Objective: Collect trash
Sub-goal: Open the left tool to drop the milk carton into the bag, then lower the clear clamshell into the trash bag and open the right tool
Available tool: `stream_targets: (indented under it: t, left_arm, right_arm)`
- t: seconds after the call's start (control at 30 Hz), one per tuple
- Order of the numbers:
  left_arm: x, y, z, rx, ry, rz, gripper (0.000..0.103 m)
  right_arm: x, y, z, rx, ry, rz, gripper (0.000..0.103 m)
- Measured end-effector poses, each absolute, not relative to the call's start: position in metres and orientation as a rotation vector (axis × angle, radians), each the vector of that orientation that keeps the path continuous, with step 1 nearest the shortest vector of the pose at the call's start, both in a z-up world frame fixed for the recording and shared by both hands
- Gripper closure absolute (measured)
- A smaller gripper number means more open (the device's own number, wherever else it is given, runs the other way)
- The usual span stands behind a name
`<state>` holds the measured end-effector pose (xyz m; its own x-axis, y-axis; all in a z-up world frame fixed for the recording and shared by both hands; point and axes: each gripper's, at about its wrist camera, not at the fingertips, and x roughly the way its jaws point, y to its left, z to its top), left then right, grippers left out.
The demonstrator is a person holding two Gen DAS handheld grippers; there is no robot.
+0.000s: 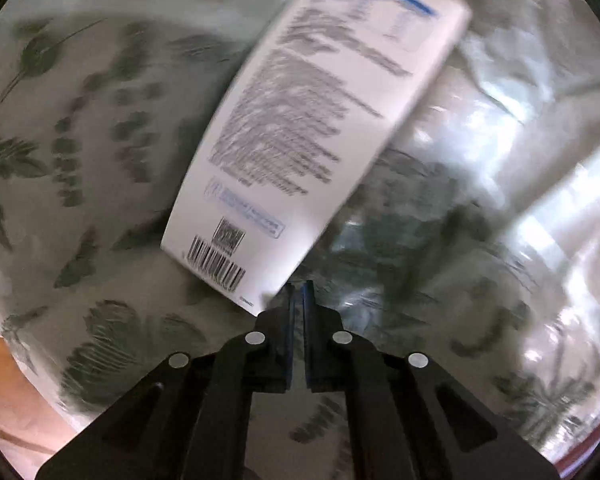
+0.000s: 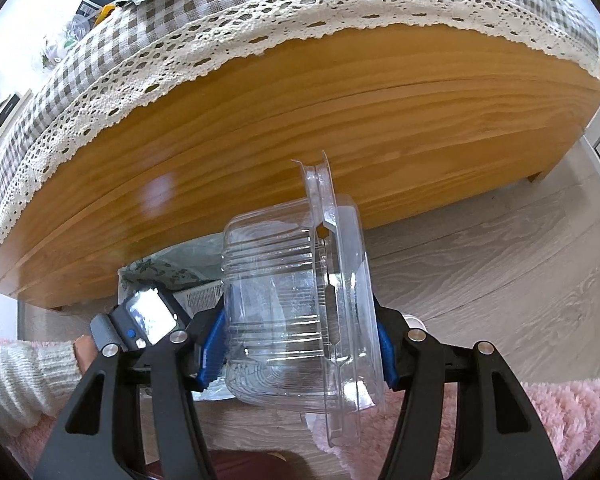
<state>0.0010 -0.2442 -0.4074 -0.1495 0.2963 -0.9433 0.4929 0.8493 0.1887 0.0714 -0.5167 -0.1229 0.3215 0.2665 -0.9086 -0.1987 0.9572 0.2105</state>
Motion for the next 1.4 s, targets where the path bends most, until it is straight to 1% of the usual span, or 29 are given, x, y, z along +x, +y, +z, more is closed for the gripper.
stream_targets:
  t: [0.03,0.17,0.27,0.33,0.37,0.4,0.43,0.47,0.5,0.53,0.6,0.73,0.87,0.93,1.0,1.03,1.13,1.4]
  left_arm:
    - [0.002,-0.241,-0.407,0.593,1.748,-0.178,0.103]
    - [-0.003,-0.244,-0.397,0.573,1.733,-0.201,0.103]
    - [0.025,-0.257,-0.386,0.53,1.734,-0.211,0.103]
    - [0.041,-0.25,-0.361,0.476,1.739,-0.22,0.103]
    - [0.039,-0.249,-0.352,0.454,1.739,-0.219,0.098]
    - [0.038,-0.248,-0.341,0.428,1.731,-0.212,0.081]
    - [0.032,-0.249,-0.328,0.404,1.721,-0.207,0.069]
    - [0.029,-0.248,-0.317,0.379,1.706,-0.204,0.065]
    - [0.026,-0.246,-0.305,0.345,1.69,-0.197,0.058]
    - [0.029,-0.245,-0.302,0.318,1.679,-0.195,0.054]
    - [0.023,-0.246,-0.28,0.253,1.645,-0.196,0.049]
    - [0.009,-0.229,-0.248,0.159,1.551,-0.169,0.032]
    - [-0.006,-0.206,-0.229,0.072,1.466,-0.134,0.017]
    - [-0.013,-0.192,-0.236,0.015,1.445,-0.122,0.007]
    - [-0.017,-0.179,-0.237,-0.046,1.429,-0.114,0.008]
    - [-0.019,-0.177,-0.252,-0.063,1.422,-0.115,0.008]
    - [-0.015,-0.161,-0.232,-0.111,1.414,-0.112,0.007]
    - [-0.008,-0.134,-0.233,-0.165,1.395,-0.066,0.008]
  right_arm:
    - [0.071,-0.516,-0.123,0.062,1.205,0.308,0.045]
    - [0.07,-0.512,-0.121,0.054,1.197,0.324,0.045]
    - [0.068,-0.509,-0.115,0.043,1.177,0.349,0.045]
    - [0.065,-0.503,-0.113,0.029,1.164,0.373,0.045]
    - [0.063,-0.5,-0.112,0.022,1.16,0.386,0.045]
    - [0.062,-0.498,-0.111,0.016,1.157,0.396,0.045]
    - [0.06,-0.493,-0.11,0.004,1.151,0.414,0.045]
    - [0.058,-0.489,-0.109,-0.008,1.145,0.429,0.045]
    - [0.057,-0.485,-0.108,-0.02,1.14,0.446,0.045]
    - [0.055,-0.479,-0.108,-0.037,1.135,0.469,0.045]
    - [0.051,-0.469,-0.108,-0.075,1.135,0.51,0.045]
    - [0.041,-0.44,-0.116,-0.201,1.138,0.609,0.045]
    - [0.03,-0.408,-0.12,-0.378,1.066,0.713,0.045]
    - [0.028,-0.392,-0.125,-0.438,1.05,0.785,0.045]
    - [0.027,-0.379,-0.134,-0.487,1.048,0.834,0.045]
    - [0.029,-0.375,-0.138,-0.499,1.053,0.845,0.045]
    - [0.036,-0.368,-0.149,-0.491,1.083,0.883,0.045]
    - [0.029,-0.344,-0.171,-0.568,1.108,0.98,0.045]
